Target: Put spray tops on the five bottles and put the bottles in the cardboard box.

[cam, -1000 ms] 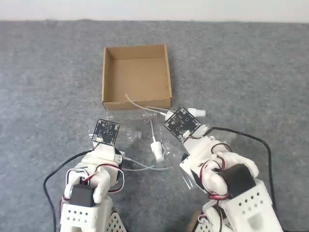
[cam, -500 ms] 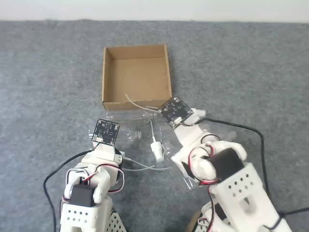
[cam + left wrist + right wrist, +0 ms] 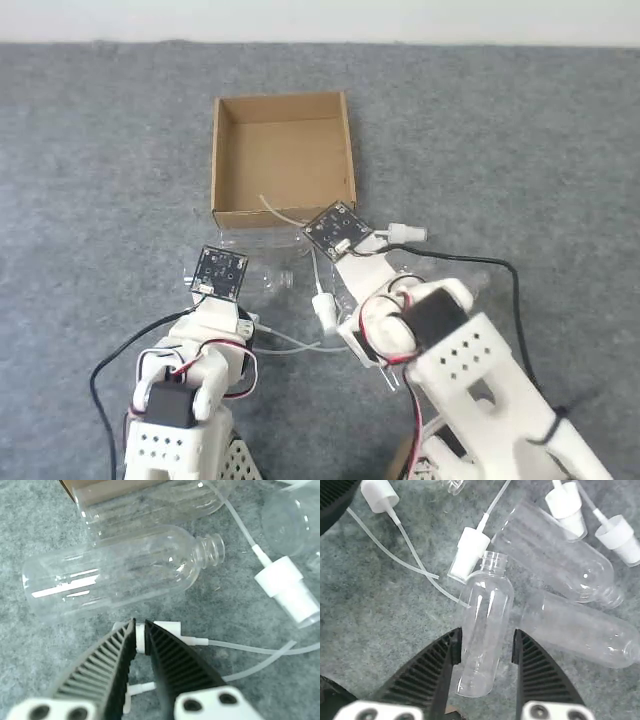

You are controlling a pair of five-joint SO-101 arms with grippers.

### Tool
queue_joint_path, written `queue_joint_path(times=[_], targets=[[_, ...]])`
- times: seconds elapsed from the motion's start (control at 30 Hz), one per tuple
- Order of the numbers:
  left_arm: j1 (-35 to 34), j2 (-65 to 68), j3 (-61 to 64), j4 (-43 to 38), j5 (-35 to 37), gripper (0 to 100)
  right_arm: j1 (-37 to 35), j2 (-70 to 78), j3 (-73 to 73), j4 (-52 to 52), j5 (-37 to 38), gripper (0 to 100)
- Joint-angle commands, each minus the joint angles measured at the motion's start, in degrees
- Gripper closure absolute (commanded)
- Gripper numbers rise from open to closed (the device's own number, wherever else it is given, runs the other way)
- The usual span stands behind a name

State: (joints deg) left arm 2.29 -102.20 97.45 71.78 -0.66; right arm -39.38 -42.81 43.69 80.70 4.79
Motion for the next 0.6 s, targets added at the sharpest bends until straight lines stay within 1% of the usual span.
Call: queue_joint_path(times=[0.0, 0.1, 0.27, 0.4, 0.57], targets=[[-0.09, -0.70, -1.01, -0.35, 0.44, 97, -0.57, 3.21, -3.96, -1.80, -0.79, 82.4], [0.00, -0.70, -1.01, -0.35, 0.44, 97, -0.57, 5.67, -3.96, -2.77, -0.79, 79.0], [0.00, -0.70, -1.01, -0.35, 0.35, 97, -0.75, 10.15, -3.96, -5.67, -2.81, 78.9], [0.00, -0.70, -1.01, -0.35, 0.35, 97, -2.68, 13.58, -3.96, -6.73, -3.25, 78.9], [0.00, -0.70, -1.01, -0.35, 0.35, 97, -4.62, 16.75, -3.78, -9.10, -6.86, 79.0]])
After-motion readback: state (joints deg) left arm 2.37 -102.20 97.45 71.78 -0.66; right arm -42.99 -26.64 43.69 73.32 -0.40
